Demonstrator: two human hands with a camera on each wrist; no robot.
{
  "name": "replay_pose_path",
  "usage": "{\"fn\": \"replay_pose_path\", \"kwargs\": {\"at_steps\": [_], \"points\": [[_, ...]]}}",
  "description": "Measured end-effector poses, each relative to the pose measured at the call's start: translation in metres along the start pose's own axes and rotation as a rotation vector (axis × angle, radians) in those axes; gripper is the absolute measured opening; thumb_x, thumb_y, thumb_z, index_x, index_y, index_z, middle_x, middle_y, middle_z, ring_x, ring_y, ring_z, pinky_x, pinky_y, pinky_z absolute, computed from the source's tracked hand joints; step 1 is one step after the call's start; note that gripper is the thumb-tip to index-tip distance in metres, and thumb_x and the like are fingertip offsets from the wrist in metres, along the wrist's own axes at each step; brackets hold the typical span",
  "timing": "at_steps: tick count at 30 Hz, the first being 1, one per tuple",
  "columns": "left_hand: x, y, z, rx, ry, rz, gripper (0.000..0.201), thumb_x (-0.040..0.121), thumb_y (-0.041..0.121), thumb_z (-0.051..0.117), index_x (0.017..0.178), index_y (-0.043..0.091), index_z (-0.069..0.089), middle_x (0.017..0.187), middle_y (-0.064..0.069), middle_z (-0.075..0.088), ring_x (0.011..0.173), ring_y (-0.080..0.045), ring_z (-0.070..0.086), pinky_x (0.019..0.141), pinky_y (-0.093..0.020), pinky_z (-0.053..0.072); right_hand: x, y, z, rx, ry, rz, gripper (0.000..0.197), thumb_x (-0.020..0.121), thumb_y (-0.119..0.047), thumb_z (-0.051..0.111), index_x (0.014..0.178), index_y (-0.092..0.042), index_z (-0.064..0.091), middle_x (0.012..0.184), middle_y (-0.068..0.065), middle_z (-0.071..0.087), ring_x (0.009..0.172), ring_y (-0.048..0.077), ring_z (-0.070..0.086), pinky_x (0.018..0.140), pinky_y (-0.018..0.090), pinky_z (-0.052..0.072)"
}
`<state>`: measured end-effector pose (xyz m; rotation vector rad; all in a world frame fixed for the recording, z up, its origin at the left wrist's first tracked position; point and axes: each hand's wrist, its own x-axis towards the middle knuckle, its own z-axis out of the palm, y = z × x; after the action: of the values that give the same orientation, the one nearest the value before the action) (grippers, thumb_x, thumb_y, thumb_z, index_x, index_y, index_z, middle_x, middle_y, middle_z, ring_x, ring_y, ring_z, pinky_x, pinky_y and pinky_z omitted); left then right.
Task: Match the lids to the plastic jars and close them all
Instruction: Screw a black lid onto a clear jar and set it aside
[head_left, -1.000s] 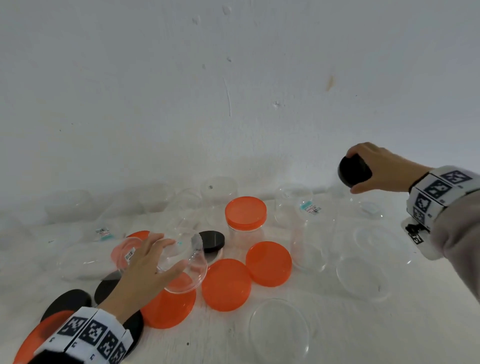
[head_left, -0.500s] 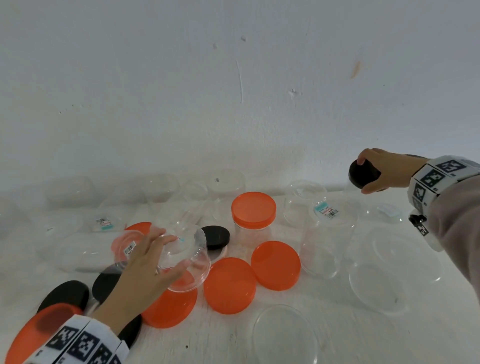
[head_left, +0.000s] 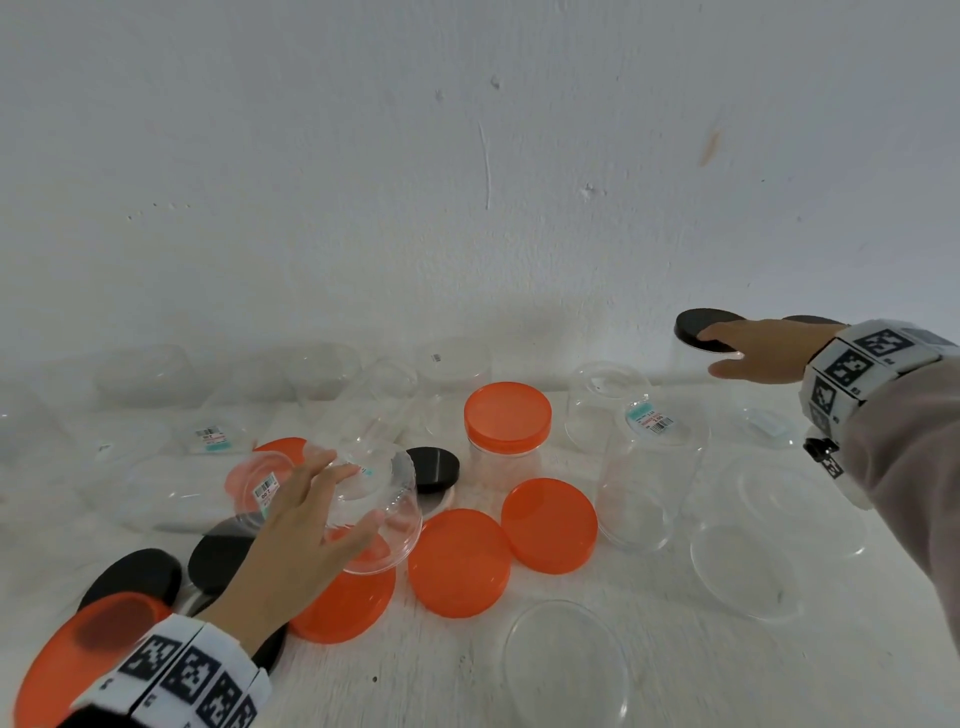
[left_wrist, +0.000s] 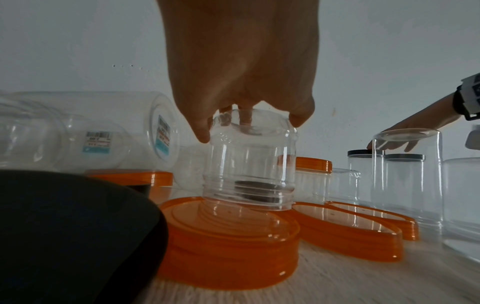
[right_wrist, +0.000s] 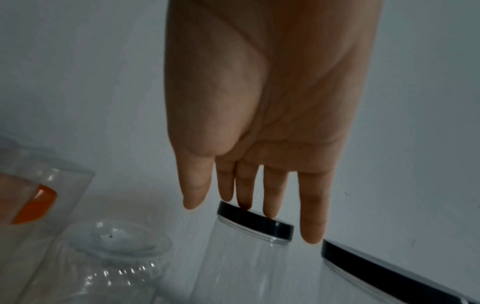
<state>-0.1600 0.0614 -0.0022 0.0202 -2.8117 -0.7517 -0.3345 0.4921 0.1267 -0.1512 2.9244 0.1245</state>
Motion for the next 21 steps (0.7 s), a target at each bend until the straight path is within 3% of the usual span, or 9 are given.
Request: {"fn": "replay_pose_path", "kwargs": {"at_steps": [3,8,12,15,18,21], "points": [[0.000,-0.005,0.004,-0.015,0.016,0.024,0.055,0.087,0.042,0.063,0.134,0.023,0.041,0.149,0.003,0.025,0.140,-0.019,0.025,0.104,-0.037,0.031,-0.013,-0.014,-0.008,0.035,-0.002,-0.018,0.055,0.102,-0.038,0.043,0.150,-0.018,0.026,0.151,0.002,0.037,0.134,0.023,0.040,0.104,0.030,0.030],[0.000,-0.007,0.007,-0.041,0.014,0.042,0.055,0.087,0.045,0.060,0.134,0.022,0.041,0.148,0.002,0.025,0.139,-0.020,0.025,0.100,-0.033,0.030,-0.034,-0.050,-0.010,0.104,-0.048,-0.082,0.065,0.094,-0.059,0.043,0.146,-0.021,0.035,0.145,-0.001,0.045,0.130,0.018,0.045,0.107,0.030,0.030],[-0.003,-0.002,0.002,-0.079,-0.044,0.023,0.069,0.084,0.064,0.048,0.139,0.024,0.036,0.156,0.004,0.015,0.145,-0.017,0.014,0.107,-0.035,0.025,-0.047,-0.079,0.002,0.069,-0.138,-0.085,0.081,0.086,-0.073,0.043,0.149,-0.024,0.029,0.145,0.000,0.045,0.120,0.018,0.048,0.093,0.028,0.036],[-0.009,-0.002,-0.007,-0.094,-0.126,0.003,0.079,0.079,0.066,0.041,0.145,0.025,0.027,0.160,0.009,0.005,0.146,-0.014,0.007,0.112,-0.035,0.020,-0.055,-0.090,0.011,0.091,-0.156,-0.082,0.086,0.081,-0.073,0.051,0.149,-0.028,0.024,0.146,0.001,0.042,0.107,0.016,0.050,0.091,0.031,0.041],[-0.016,-0.003,-0.017,-0.055,-0.191,0.000,0.080,0.081,0.066,0.040,0.148,0.025,0.023,0.160,0.009,-0.001,0.147,-0.016,0.006,0.114,-0.036,0.022,-0.062,-0.092,0.017,0.107,-0.129,-0.076,0.092,0.076,-0.067,0.065,0.149,-0.030,0.022,0.138,0.000,0.043,0.080,0.007,0.049,0.084,0.030,0.046],[-0.021,-0.005,-0.024,-0.009,-0.210,0.009,0.072,0.089,0.058,0.046,0.148,0.025,0.022,0.161,0.008,-0.001,0.148,-0.016,0.007,0.115,-0.039,0.024,-0.071,-0.092,0.019,0.142,-0.106,-0.087,0.093,0.072,-0.055,0.077,0.145,-0.030,0.026,0.122,-0.003,0.040,0.088,0.012,0.050,0.078,0.031,0.051]]}}
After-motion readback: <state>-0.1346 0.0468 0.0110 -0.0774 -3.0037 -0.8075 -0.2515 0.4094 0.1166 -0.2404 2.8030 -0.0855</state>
